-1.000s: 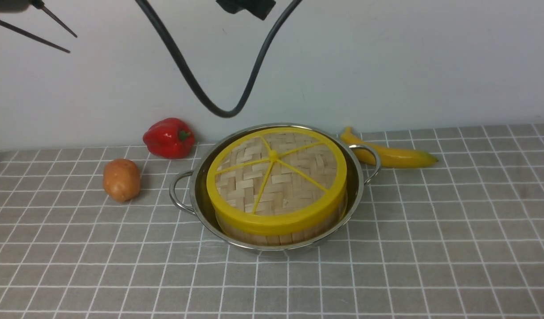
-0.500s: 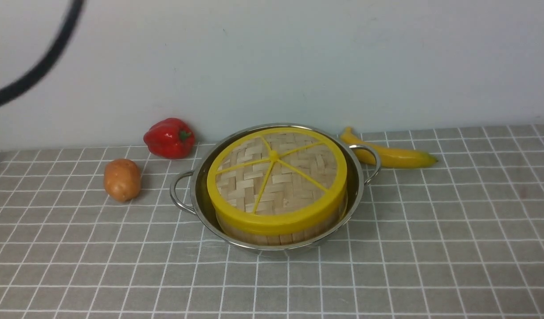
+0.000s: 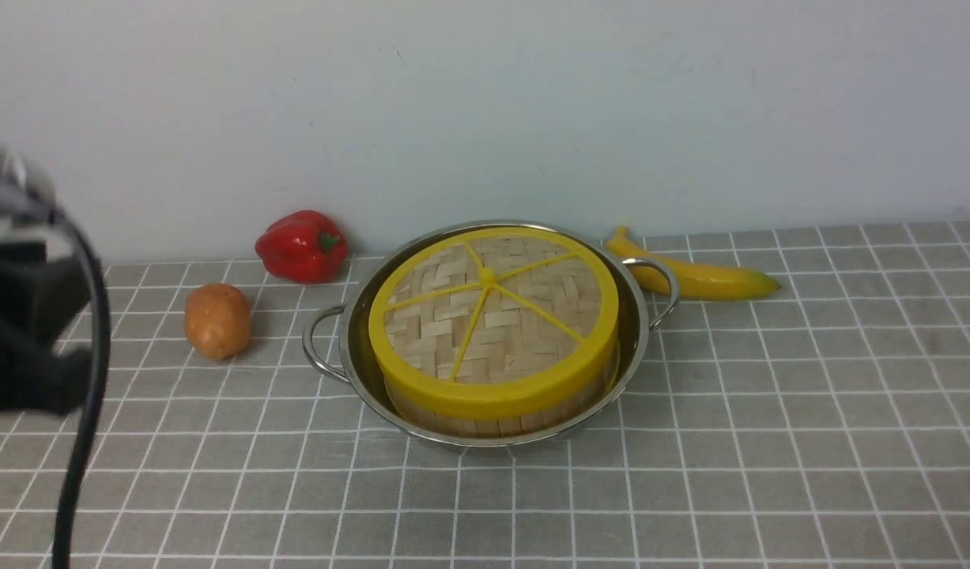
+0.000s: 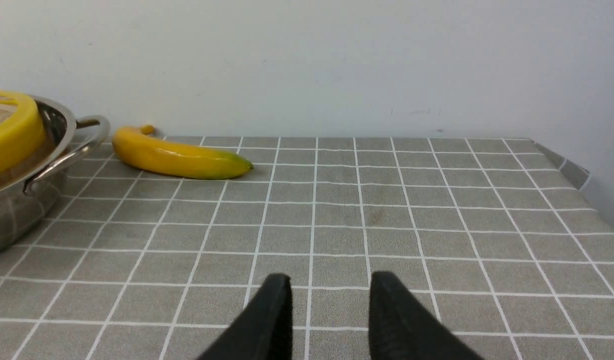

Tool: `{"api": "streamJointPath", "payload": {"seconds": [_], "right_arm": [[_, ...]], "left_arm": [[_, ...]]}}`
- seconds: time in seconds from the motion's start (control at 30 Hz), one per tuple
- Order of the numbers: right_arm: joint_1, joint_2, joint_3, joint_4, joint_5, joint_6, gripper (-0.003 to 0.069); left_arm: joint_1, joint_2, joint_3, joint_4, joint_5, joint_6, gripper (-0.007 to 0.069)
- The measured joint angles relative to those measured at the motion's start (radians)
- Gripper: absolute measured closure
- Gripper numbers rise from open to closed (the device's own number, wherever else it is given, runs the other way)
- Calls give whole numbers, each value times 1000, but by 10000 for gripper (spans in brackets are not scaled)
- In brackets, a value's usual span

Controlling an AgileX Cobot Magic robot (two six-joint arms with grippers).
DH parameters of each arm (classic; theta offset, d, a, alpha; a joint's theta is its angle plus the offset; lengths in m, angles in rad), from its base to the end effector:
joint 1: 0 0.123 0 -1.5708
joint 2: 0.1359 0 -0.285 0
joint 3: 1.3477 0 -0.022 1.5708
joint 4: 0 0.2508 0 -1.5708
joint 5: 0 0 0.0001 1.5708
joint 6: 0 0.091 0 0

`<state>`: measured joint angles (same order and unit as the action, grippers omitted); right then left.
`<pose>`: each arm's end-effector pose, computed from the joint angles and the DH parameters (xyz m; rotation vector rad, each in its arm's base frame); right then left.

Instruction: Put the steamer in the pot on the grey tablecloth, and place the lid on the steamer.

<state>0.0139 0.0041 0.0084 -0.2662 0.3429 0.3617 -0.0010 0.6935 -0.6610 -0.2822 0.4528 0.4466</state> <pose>0.0540 -0.0073 0.1803 0.1503 1.8206 0.0066 0.1405 -0.0113 0.3351 0.2674 1.9318 0.0066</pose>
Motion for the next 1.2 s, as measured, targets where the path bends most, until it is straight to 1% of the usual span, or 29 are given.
{"api": "streamJointPath", "payload": {"seconds": [0.03,0.1,0.13,0.2,0.4,0.57,0.63,0.73,0.97,1.2], "right_arm": [[0,0,0,0,0,0,416],[0,0,0,0,0,0,416],[0,0,0,0,0,0,416],[0,0,0,0,0,0,416],[0,0,0,0,0,0,416],[0,0,0,0,0,0,416],[0,0,0,0,0,0,416],[0,0,0,0,-3,0,416],[0,0,0,0,-3,0,416],[0,0,0,0,-3,0,416]], "left_arm": [[26,-75,106,-21,-47,-1,386],[54,-190,251,-34,-104,-3,383],[59,-203,263,-36,-107,-3,382],[78,-348,380,-40,-119,-3,382],[86,-534,526,-40,-98,-3,382],[86,-607,559,-1,-38,-3,382],[86,-661,574,52,-18,-3,382],[86,-690,578,94,-1,-3,382],[86,-693,578,118,3,-3,382],[86,-693,578,94,3,-3,382]]}}
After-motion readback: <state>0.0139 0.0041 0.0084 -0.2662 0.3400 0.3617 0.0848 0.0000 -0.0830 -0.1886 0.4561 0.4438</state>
